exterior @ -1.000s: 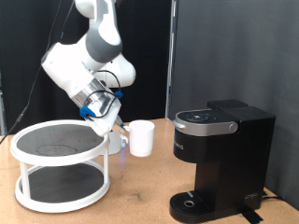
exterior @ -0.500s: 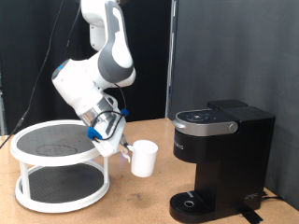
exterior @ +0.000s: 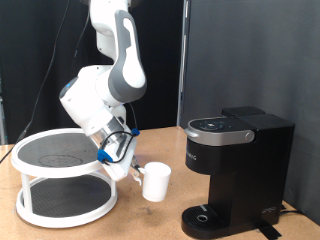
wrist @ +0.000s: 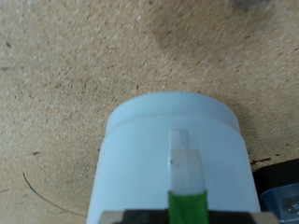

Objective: Make a cup of coffee with the keurig machine

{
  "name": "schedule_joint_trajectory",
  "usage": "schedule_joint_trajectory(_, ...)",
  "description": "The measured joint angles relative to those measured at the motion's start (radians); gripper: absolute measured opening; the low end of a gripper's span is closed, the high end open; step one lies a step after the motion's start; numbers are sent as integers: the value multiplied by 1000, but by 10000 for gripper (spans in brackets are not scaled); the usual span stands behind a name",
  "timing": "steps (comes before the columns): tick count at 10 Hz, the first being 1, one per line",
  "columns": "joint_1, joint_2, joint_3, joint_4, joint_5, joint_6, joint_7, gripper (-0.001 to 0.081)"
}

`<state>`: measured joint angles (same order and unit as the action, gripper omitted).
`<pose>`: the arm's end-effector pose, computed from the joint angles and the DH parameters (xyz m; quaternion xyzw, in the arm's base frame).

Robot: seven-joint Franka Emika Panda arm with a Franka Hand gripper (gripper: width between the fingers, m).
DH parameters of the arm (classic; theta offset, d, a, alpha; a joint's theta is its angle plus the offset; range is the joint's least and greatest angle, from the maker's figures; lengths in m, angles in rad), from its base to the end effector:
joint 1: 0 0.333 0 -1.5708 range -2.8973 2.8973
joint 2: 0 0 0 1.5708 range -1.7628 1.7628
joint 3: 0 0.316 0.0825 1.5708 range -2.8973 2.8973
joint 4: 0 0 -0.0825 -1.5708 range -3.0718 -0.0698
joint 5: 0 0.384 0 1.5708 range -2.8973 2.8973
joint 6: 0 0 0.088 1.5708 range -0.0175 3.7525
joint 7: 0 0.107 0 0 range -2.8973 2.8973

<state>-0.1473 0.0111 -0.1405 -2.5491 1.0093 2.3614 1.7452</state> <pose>0.4210 -0.1135 0.2535 -0.1391 0.9386 0.2668 0.1689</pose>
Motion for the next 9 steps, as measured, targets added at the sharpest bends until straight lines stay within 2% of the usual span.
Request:
schedule_joint_trajectory(2, 1, 21, 25, 4, 66, 14, -61, 7)
schedule_joint_trajectory(6, 32, 67, 99, 6, 149, 90, -79, 7)
schedule_joint_trajectory(9, 53, 108, 153, 30, 246, 136, -116, 7)
